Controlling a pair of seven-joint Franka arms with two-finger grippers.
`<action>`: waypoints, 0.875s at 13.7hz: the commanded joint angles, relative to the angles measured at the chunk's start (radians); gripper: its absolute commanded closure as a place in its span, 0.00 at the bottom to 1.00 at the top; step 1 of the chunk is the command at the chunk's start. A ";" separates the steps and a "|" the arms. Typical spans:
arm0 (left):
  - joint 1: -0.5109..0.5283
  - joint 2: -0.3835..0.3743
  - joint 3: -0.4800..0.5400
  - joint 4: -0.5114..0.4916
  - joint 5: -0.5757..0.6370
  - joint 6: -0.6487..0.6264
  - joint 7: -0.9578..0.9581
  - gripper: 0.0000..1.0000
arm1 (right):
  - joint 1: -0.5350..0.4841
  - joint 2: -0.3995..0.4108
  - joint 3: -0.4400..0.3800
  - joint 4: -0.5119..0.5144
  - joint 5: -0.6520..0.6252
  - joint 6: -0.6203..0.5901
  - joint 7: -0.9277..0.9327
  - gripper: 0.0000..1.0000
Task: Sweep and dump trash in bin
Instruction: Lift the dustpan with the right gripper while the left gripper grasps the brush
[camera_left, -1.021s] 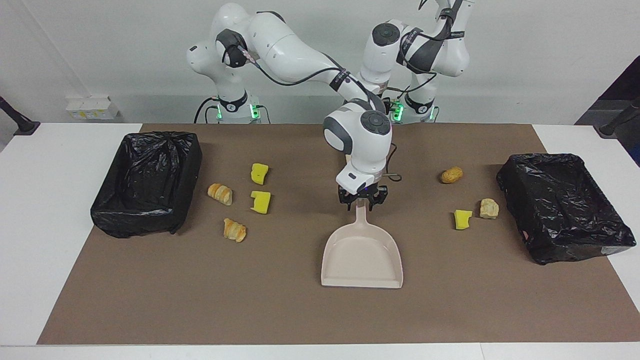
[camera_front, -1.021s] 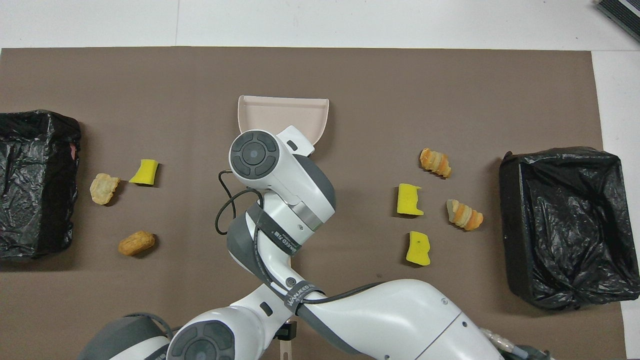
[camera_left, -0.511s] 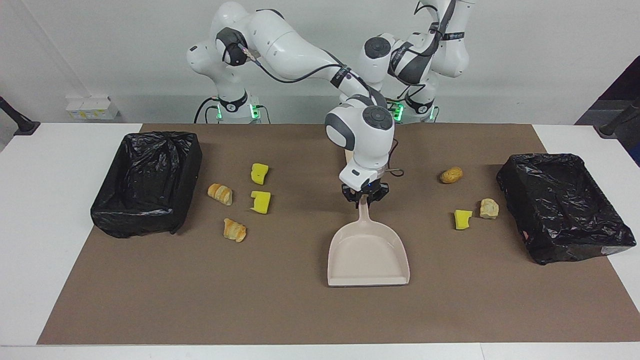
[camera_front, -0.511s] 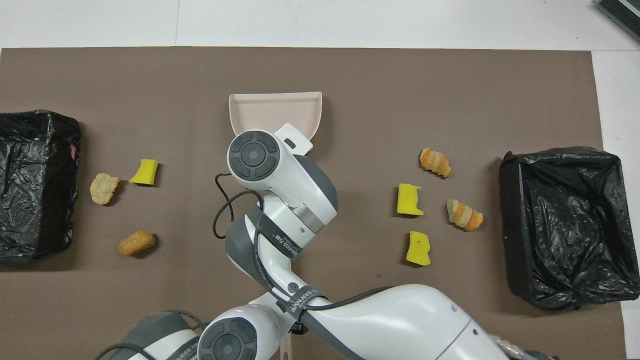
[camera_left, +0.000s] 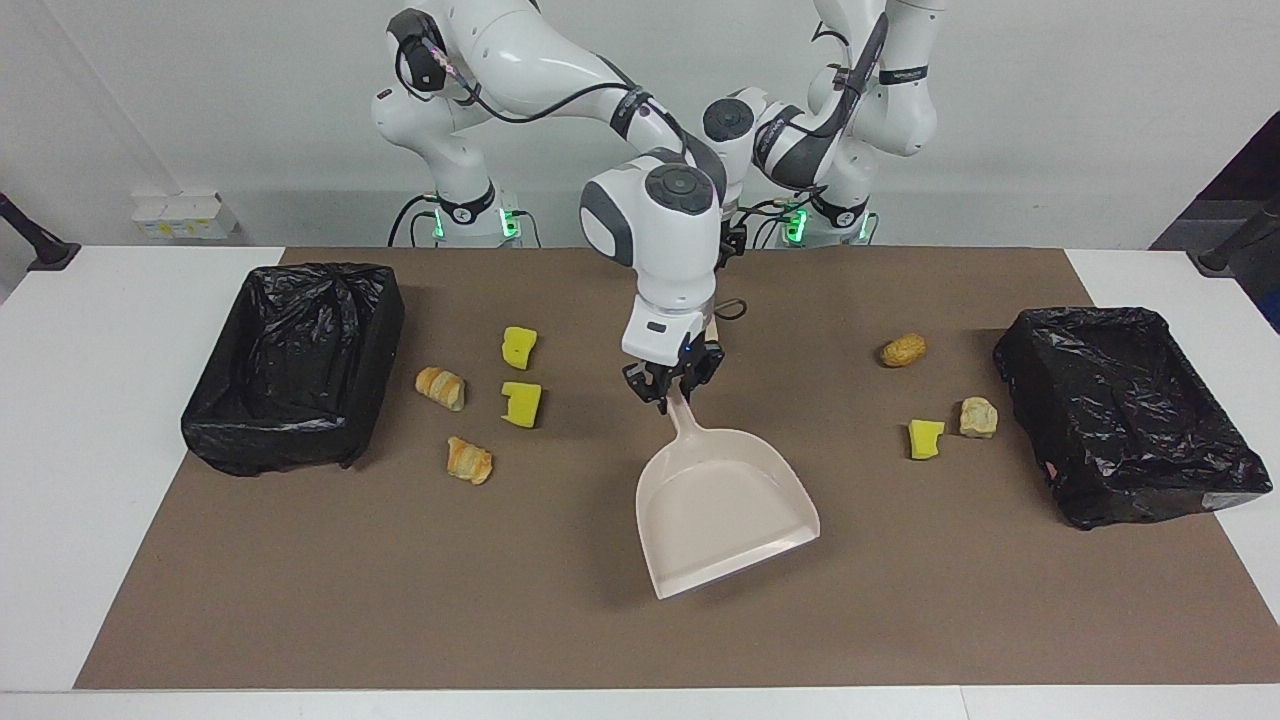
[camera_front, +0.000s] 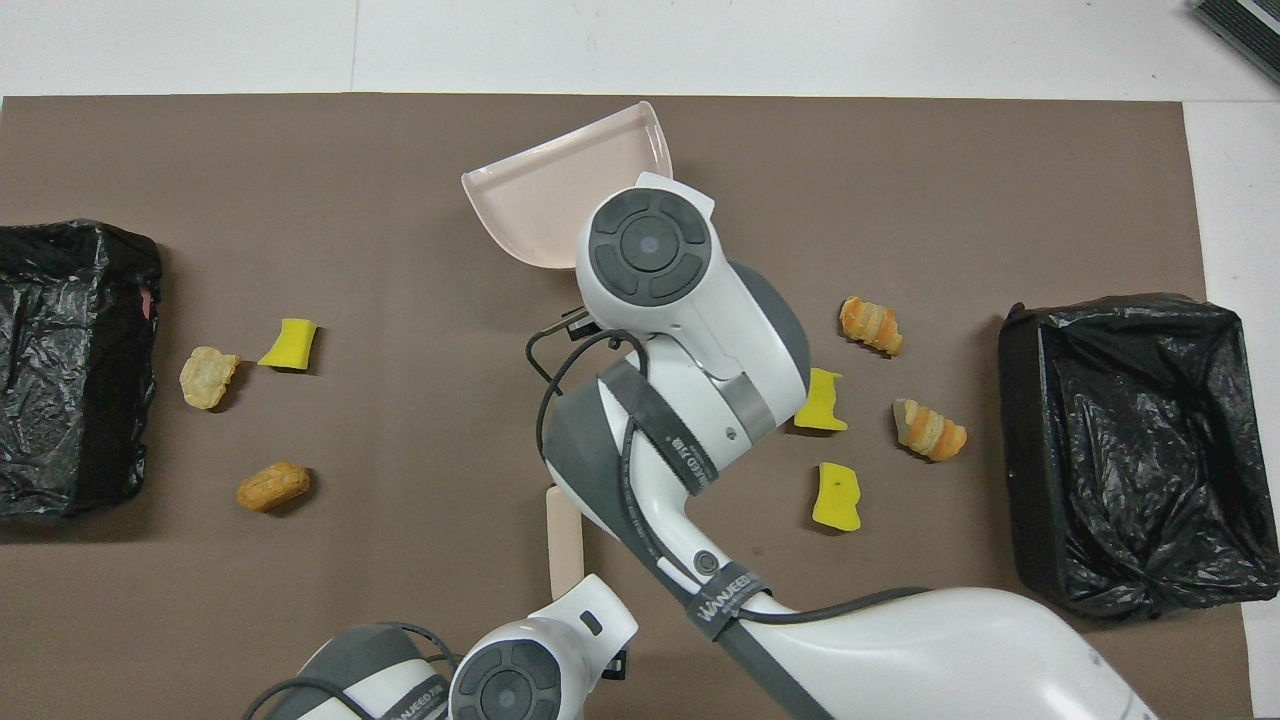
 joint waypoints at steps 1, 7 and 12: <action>-0.043 -0.023 0.012 -0.025 -0.026 -0.014 -0.045 0.43 | -0.046 -0.059 0.014 -0.080 0.004 0.001 -0.195 1.00; 0.010 -0.035 0.023 0.014 -0.046 -0.159 -0.038 1.00 | -0.133 -0.085 0.015 -0.166 0.007 -0.002 -0.831 1.00; 0.269 -0.210 0.028 0.138 -0.048 -0.568 -0.047 1.00 | -0.133 -0.114 0.012 -0.184 -0.039 -0.170 -1.151 1.00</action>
